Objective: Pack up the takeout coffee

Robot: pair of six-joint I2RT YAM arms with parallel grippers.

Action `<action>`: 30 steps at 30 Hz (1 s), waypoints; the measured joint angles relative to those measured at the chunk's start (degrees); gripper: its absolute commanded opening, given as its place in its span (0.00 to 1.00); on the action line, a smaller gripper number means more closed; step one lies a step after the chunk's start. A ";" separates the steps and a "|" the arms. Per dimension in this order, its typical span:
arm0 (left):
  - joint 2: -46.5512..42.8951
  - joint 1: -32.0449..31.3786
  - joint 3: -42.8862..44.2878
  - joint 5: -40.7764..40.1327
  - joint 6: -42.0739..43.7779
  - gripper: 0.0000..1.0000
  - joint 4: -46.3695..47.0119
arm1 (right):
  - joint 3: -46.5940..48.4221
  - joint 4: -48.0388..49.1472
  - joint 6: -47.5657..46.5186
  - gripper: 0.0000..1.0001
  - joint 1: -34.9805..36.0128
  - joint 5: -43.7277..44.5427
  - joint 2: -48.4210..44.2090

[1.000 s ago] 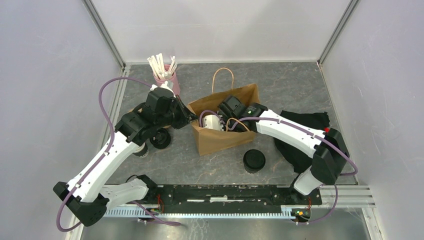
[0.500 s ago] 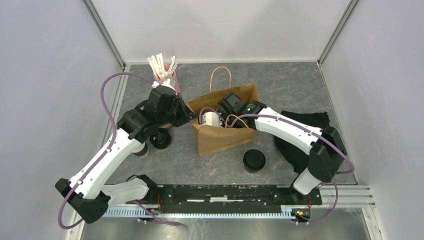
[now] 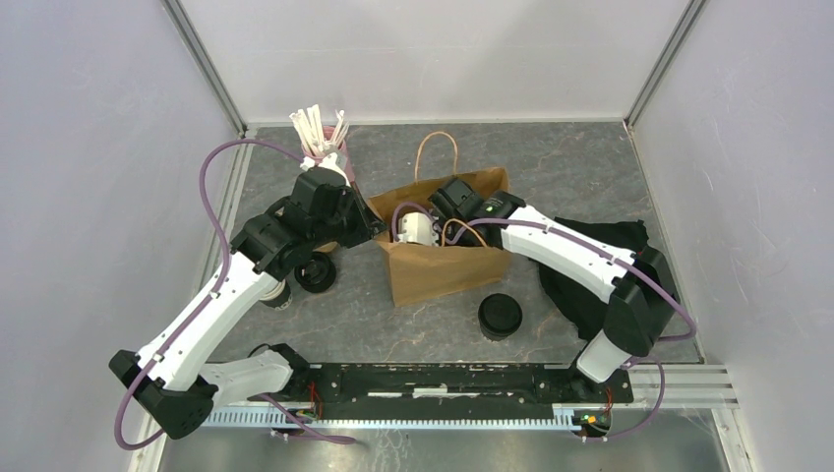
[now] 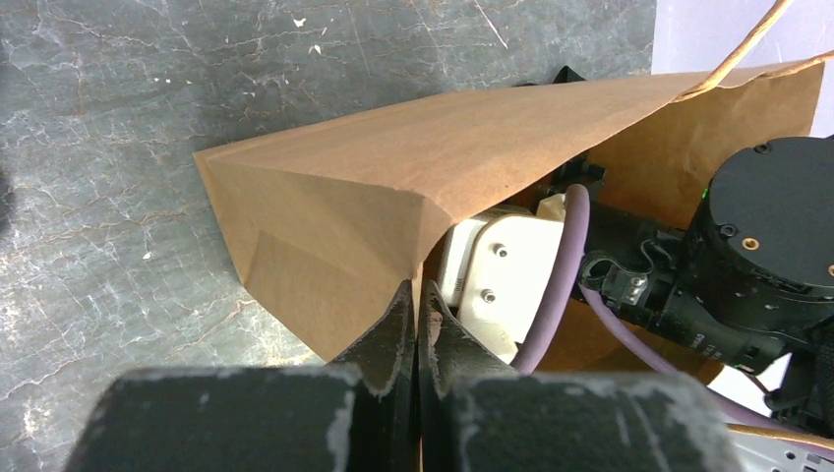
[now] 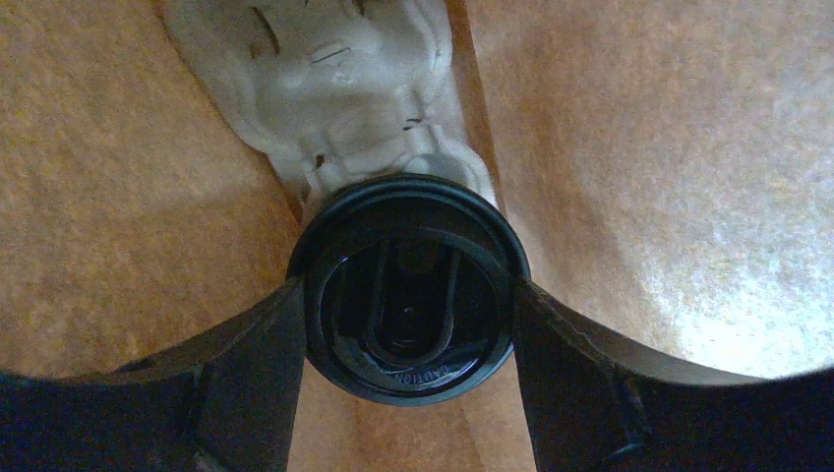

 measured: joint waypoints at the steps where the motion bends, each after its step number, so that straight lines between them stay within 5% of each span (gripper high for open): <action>1: 0.07 0.00 0.00 0.00 0.20 0.02 -0.02 | 0.39 -0.72 0.52 0.72 0.02 0.11 -0.04; 9: 0.28 0.00 0.00 0.20 1.97 0.02 0.17 | 2.12 -4.44 4.37 0.97 0.31 0.33 -2.84; 30: -0.87 0.13 -0.02 -0.15 3.65 0.02 0.13 | 19.23 -11.02 16.37 0.98 0.66 1.18 -7.52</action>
